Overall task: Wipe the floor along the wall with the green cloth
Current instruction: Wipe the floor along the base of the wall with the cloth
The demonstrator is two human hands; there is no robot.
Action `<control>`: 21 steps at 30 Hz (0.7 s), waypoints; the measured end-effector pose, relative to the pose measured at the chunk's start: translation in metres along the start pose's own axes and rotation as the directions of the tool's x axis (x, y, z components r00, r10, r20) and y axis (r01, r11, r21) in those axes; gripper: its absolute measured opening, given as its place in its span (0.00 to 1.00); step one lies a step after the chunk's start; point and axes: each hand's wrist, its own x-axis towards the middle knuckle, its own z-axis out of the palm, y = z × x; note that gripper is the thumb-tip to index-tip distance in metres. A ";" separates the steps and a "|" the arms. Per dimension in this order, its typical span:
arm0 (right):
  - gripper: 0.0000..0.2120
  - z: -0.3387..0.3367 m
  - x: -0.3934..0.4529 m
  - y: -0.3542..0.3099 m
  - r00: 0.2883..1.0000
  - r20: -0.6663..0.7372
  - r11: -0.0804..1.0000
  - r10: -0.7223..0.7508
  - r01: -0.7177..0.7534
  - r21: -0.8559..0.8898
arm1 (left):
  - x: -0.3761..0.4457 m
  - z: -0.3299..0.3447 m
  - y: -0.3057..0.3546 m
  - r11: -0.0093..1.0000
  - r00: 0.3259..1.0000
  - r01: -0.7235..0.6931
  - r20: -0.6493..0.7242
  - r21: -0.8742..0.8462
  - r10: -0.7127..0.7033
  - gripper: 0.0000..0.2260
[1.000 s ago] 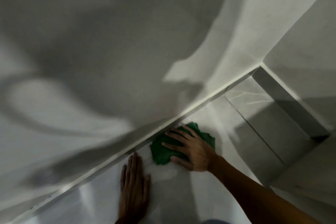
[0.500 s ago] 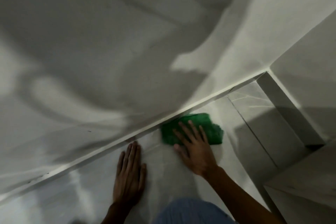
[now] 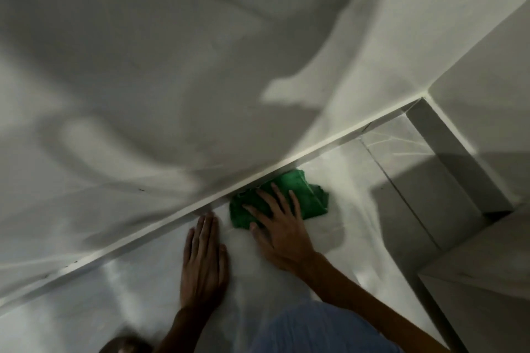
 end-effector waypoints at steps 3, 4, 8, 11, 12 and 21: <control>0.24 -0.018 -0.003 0.044 0.995 0.091 0.993 -0.047 0.057 -0.107 | 0.000 0.000 0.000 1.000 1.000 0.002 0.004 -0.012 -0.002 0.29; 0.24 -0.024 -0.004 0.058 0.996 0.083 0.992 0.017 -0.007 -0.125 | 0.000 -0.001 0.001 1.000 1.000 0.001 0.007 -0.017 0.000 0.29; 0.26 -0.040 0.004 0.084 0.960 0.013 0.952 0.279 -0.275 -0.131 | 0.000 -0.003 0.002 0.999 1.000 0.020 0.009 -0.040 -0.020 0.30; 0.28 -0.038 0.012 0.071 0.943 -0.009 0.939 0.333 -0.332 -0.091 | -0.001 -0.001 0.002 0.998 1.000 0.022 -0.005 -0.057 -0.023 0.30; 0.29 -0.034 0.012 0.064 0.940 -0.013 0.936 0.342 -0.342 -0.083 | -0.001 -0.001 0.003 0.998 1.000 0.018 -0.014 -0.059 -0.019 0.30; 0.22 0.004 0.009 -0.010 0.977 -0.008 0.977 0.212 -0.212 -0.025 | -0.001 0.000 0.003 0.998 0.997 -0.015 -0.078 -0.060 0.010 0.28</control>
